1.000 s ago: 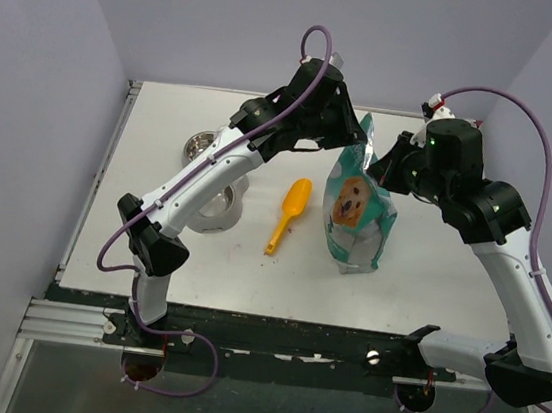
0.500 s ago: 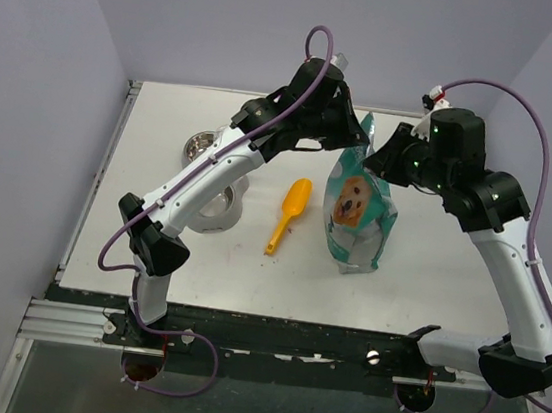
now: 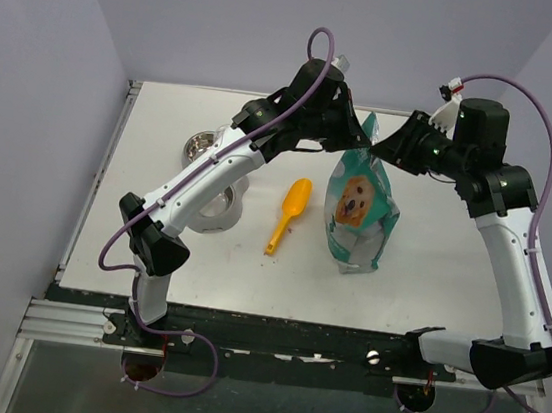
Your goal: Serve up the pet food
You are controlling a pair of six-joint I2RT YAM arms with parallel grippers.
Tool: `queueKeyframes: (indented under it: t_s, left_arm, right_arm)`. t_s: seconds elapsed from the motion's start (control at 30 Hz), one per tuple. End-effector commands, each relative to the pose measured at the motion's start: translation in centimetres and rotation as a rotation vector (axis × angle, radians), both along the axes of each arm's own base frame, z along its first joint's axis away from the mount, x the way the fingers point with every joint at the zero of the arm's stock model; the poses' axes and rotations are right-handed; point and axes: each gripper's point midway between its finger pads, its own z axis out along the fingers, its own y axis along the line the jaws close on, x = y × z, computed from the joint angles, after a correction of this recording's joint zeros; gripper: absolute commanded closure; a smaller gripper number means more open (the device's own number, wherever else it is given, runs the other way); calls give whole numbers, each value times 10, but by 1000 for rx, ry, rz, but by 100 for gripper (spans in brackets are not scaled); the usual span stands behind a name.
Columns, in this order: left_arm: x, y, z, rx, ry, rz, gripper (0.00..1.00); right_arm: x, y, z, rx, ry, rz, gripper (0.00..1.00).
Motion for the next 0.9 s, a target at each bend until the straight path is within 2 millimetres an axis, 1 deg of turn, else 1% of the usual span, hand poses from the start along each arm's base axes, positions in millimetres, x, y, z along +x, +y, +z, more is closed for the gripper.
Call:
queueKeyframes:
  t_s: [0.0,0.03,0.17,0.23,0.3,0.43,0.47,0.57,0.73,0.87]
  left_arm:
    - [-2,-4,-8,2,25,-27,100]
    - [-2,-4,-8,-1,24,-28,100]
    - [-1,-4,-9,1,29,-25,100]
    - [-1,-4,-9,-3,31,-27,100]
    - [-1,-5,-10,-2,33,-28,100]
    - [-3,-4,-11,4,40,-28,99]
    - [-2,-2,-10,6,40,-22,93]
    - [-3,2,-14,25,47,-9,81]
    - [-4,-1,-21,39,59,-12,68]
    - [0,-1,-24,56,65,0,67]
  right_arm:
    - [-4,19,7,94,-22,115,61]
    - [-3,19,5,98,-15,120,65]
    - [1,16,-1,93,-17,117,87]
    - [2,15,-1,92,-19,115,92]
    - [3,14,-1,95,-19,114,100]
    - [4,9,-2,72,-21,88,100]
    - [4,6,-1,59,-26,80,100]
    - [4,2,1,29,-35,68,100]
    - [2,8,-1,60,-26,94,100]
    - [1,8,2,61,-31,100,100]
